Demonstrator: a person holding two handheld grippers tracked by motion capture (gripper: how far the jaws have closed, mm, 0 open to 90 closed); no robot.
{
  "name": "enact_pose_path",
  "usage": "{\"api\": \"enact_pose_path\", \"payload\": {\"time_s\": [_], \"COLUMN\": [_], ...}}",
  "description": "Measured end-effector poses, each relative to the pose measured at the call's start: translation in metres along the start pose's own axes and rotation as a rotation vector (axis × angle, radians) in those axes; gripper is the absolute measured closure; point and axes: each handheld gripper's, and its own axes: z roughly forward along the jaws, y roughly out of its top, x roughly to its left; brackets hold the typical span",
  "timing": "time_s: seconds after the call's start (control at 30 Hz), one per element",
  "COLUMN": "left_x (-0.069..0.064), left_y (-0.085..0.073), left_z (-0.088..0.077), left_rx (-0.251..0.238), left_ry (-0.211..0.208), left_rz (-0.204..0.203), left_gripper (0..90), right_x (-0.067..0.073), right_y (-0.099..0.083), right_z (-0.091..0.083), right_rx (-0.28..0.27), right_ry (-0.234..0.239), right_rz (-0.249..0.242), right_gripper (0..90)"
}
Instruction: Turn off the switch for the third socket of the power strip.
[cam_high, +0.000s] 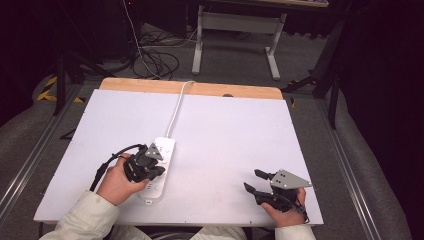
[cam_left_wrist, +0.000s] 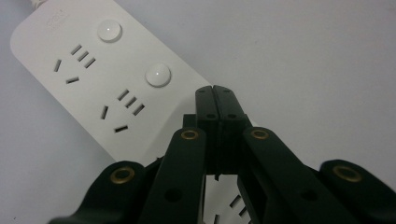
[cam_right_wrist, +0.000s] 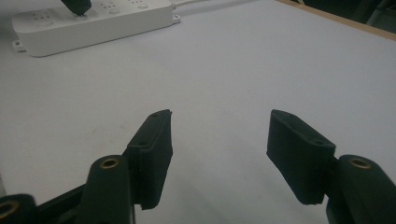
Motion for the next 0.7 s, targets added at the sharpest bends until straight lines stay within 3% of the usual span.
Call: {"api": "enact_pose_path", "payload": {"time_s": [0.7], "left_x": [-0.0001], "left_y": [-0.0015], "left_z": [0.0037], "left_rx": [-0.005], "left_ry": [0.006], "left_rz": [0.006], "left_gripper": [89.7], "right_x": [0.0000], "right_y": [0.0001], "right_z": [-0.0012], "right_rx": [-0.005], "right_ry": [0.000], "right_rz": [0.003], "right_gripper": [40.8]}}
